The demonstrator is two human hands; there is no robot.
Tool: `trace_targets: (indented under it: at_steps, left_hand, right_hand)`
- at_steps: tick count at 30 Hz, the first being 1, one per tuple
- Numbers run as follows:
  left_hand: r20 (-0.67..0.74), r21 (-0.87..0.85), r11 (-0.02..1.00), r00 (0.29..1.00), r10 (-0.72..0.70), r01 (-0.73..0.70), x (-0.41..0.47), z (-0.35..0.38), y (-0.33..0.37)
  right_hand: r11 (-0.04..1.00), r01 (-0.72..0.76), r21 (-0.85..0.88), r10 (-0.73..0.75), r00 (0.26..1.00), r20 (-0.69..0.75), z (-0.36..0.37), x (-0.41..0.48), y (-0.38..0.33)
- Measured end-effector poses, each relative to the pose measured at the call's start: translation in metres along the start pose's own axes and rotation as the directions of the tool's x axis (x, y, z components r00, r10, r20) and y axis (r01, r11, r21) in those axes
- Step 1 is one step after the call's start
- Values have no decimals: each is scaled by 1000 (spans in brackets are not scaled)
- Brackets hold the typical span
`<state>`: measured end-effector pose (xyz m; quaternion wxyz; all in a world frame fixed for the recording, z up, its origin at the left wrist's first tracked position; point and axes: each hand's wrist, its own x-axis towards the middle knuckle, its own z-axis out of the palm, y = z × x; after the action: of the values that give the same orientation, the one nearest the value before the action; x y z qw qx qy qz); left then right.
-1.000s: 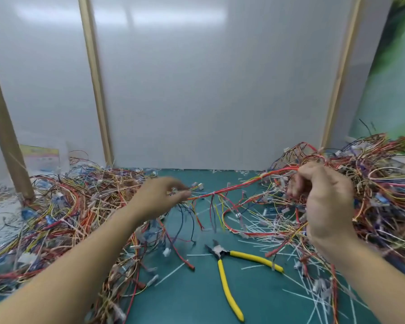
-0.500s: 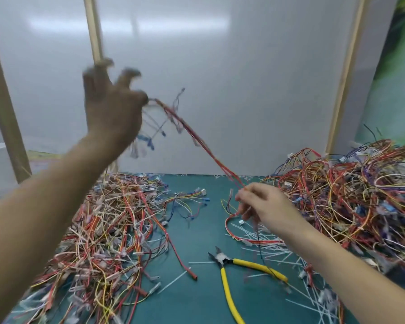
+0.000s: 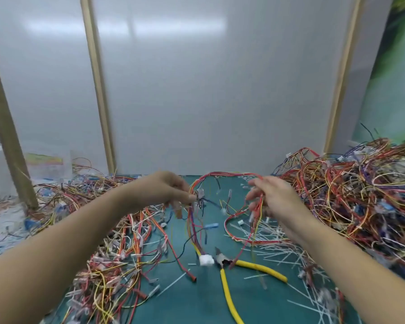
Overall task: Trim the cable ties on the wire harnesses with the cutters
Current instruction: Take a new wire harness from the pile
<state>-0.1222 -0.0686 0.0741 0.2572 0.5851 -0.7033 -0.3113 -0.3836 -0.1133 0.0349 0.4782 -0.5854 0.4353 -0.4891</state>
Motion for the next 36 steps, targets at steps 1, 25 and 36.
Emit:
trace_targets:
  at_steps: [1, 25, 36]
  left_hand:
    - [22, -44, 999, 1000, -8, 9, -1, -3, -7]
    - [-200, -702, 702, 979, -36, -118, 14, 84, -34]
    - [-241, 208, 973, 969, -51, 102, -21, 61, -54]
  right_hand:
    - [998, 47, -39, -48, 999, -24, -4, 6, -7]
    - [952, 188, -240, -116, 951, 286, 32, -17, 36]
    - [1000, 27, 2, -27, 958, 287, 26, -27, 57]
